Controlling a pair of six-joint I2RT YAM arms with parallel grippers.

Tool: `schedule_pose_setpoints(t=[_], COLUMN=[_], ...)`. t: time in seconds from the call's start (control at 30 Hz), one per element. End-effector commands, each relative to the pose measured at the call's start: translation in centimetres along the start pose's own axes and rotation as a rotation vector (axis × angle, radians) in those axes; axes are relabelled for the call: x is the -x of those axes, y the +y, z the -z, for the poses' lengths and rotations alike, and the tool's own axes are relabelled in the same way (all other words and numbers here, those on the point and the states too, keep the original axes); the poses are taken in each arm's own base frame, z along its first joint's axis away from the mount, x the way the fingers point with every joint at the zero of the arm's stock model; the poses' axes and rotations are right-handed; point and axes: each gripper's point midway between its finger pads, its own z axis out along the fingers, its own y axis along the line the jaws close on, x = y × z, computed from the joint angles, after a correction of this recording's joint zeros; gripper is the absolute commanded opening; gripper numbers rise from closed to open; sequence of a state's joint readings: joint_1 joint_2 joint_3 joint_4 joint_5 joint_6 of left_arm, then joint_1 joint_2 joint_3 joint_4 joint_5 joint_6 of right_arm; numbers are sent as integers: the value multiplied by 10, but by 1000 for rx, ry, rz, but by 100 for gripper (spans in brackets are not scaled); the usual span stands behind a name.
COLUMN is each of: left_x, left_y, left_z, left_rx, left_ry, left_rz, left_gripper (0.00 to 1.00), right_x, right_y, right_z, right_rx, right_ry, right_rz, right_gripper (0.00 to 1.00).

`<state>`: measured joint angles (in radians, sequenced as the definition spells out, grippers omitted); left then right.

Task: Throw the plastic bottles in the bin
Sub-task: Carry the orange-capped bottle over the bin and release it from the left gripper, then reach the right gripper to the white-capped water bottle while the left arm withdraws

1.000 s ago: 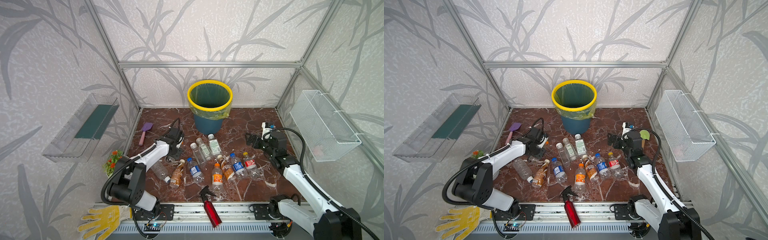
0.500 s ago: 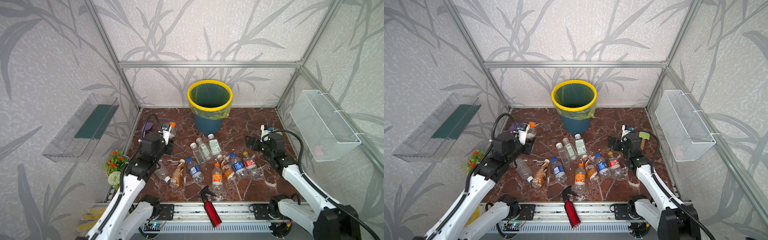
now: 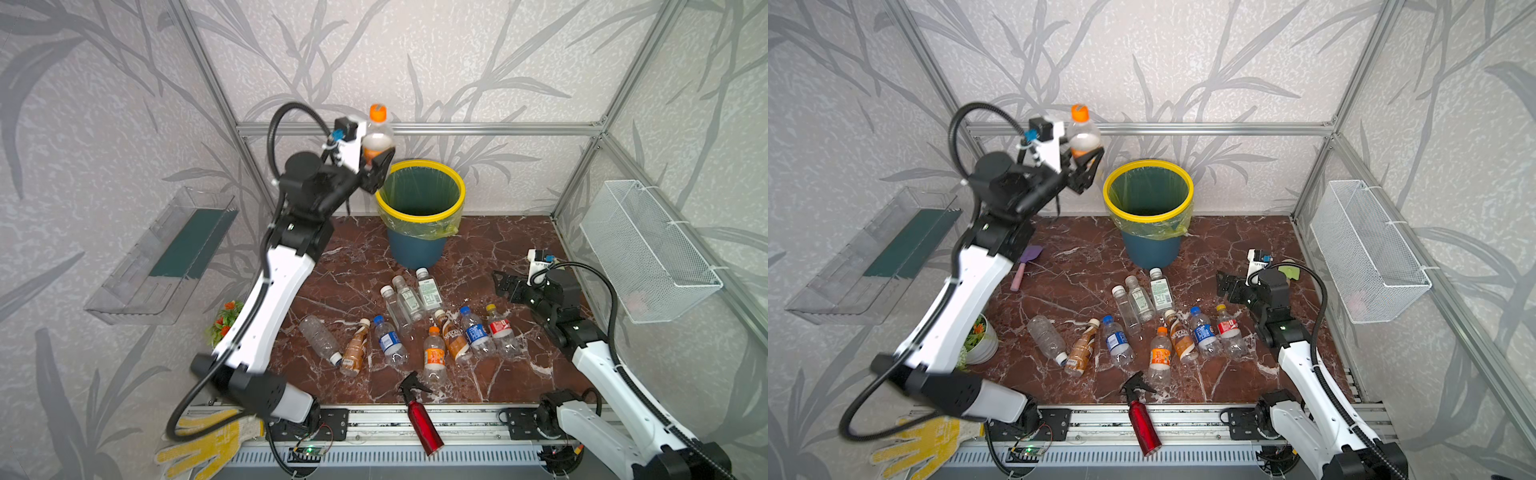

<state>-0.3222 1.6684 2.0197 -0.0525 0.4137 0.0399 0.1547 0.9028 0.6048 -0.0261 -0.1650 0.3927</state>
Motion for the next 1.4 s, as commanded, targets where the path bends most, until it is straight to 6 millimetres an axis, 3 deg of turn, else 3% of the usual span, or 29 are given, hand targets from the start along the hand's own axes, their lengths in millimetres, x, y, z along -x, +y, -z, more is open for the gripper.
schedule_pose_setpoints(t=[0.0,0.07,0.17,0.33,0.43,0.53,0.7,0.87,1.07,1.37], left_x=[-65,-70,-68,-49,-73,-121,-211,-251,-279,-285], left_y=[-7,-5,8,13,23,36,37,32,31,30], left_z=[-34,-28,3,93,146,192,251,274,275,272], left_rx=[-96,-65,62,259,394,498,638,682,673,659], left_ry=[244,277,274,223,296,414,556,578,617,614], left_rz=[151,148,116,50,11,53,204,269,314,363], left_gripper=[99,99,99,99,99,96,93,93,92,91], right_x=[5,4,-3,-10,-13,-22,-48,-69,-93,-137], right_y=[11,11,8,7,19,43,80,106,113,113], right_z=[5,8,5,-10,-25,-40,-65,-91,-119,-147], right_rx=[55,54,45,47,50,22,25,11,12,-15], right_ry=[-19,-25,1,45,79,132,235,324,437,581], right_rz=[-21,-22,-9,-7,35,159,267,370,371,410], right_gripper=[95,95,95,95,95,95,95,95,95,94])
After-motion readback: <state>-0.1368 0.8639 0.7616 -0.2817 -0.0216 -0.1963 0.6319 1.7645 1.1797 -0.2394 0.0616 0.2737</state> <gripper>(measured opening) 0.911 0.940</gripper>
